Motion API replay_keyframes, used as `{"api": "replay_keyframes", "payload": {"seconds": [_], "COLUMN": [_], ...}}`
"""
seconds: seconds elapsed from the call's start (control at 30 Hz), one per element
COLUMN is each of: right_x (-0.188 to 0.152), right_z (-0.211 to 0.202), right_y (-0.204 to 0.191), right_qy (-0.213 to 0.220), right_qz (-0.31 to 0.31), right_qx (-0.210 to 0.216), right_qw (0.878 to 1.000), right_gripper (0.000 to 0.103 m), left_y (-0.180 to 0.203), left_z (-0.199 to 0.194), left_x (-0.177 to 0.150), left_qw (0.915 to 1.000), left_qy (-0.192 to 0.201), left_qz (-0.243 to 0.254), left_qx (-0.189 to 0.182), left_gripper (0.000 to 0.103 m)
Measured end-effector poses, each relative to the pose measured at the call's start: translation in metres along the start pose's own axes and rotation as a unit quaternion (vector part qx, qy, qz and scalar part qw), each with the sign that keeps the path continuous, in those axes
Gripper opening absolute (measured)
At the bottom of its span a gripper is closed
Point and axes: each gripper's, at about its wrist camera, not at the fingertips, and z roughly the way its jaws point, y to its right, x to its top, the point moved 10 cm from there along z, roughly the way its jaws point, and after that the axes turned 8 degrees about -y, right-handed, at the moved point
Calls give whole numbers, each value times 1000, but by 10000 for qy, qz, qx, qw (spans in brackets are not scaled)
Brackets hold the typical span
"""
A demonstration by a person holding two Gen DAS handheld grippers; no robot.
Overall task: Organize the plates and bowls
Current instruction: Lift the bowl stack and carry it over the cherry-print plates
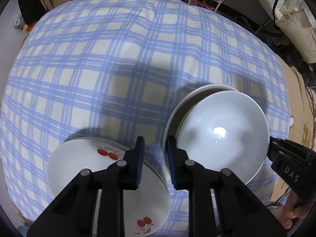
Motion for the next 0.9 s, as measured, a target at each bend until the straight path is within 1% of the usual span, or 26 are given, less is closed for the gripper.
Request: {"api": "replay_keyframes", "payload": {"seconds": [0.13, 0.27, 0.37, 0.43, 0.53, 0.7, 0.8, 0.9], "right_x": [0, 0, 1, 2, 2, 1, 2, 4], "right_z": [2, 4, 6, 8, 8, 10, 10, 11], "right_y": [-1, -2, -5, -6, -5, -9, -4, -4], "right_qy": [-66, -89, -62, -70, -60, -55, -92, -183], "right_qz": [96, 177, 169, 202, 181, 166, 175, 209], "right_qx": [114, 166, 112, 148, 126, 98, 83, 96], "right_qw": [9999, 9997, 9998, 9997, 9997, 9998, 9998, 9996], "right_gripper": [10, 10, 10, 10, 10, 10, 10, 10], "left_y": [-3, -8, -8, -6, -2, -3, -1, -1], "left_z": [1, 6, 6, 6, 5, 6, 7, 7], "left_x": [-2, -5, -9, -10, -8, -6, -5, -5], "left_qw": [9998, 9988, 9978, 9978, 9988, 9979, 9983, 9977], "left_qy": [43, 129, 151, 160, 162, 39, 9, -2], "left_qz": [-49, -229, -360, -390, -310, -416, -406, -506], "left_qx": [-188, -407, -530, -517, -338, -488, -416, -458], "left_gripper": [21, 21, 16, 12, 8, 8, 9, 8]}}
